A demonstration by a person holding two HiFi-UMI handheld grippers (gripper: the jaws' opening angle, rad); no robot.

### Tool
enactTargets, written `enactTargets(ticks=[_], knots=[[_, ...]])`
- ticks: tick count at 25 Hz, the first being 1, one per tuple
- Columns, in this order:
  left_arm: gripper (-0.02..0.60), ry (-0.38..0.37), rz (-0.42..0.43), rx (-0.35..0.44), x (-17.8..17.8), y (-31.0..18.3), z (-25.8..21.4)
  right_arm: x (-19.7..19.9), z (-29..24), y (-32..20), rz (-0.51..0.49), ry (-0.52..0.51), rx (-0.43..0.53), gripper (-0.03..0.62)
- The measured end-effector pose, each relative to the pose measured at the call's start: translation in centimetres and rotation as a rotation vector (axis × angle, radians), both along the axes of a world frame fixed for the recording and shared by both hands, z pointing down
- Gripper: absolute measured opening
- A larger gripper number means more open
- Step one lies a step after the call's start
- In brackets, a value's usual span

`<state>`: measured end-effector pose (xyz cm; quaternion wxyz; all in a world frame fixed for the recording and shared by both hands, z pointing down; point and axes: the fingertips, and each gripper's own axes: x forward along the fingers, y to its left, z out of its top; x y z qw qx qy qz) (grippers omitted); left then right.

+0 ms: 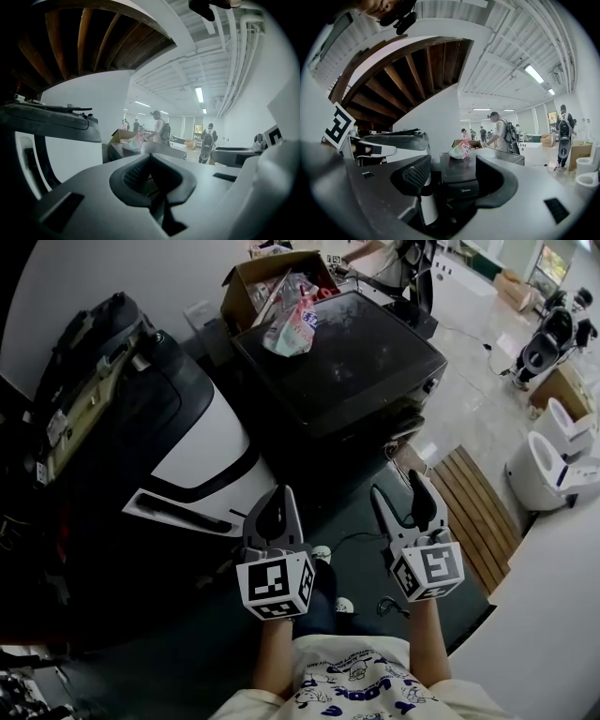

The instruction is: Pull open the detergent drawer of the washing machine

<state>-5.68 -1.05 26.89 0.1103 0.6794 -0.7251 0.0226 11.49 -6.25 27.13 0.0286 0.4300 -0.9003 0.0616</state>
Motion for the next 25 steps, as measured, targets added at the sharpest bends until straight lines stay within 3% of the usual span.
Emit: enactTargets(ticks=[13, 25], knots=[[0.014, 0.004, 0.074, -0.049, -5.2, -11.4, 2.3, -5.5, 2.9, -10.0, 0.048, -0.018, -0.085, 0.302], [0.014, 0.025, 0.151, -0.112, -7.1, -16.9, 6.5, -8.3, 7.9, -14.5, 0.079, -0.113, -0.217, 0.302]])
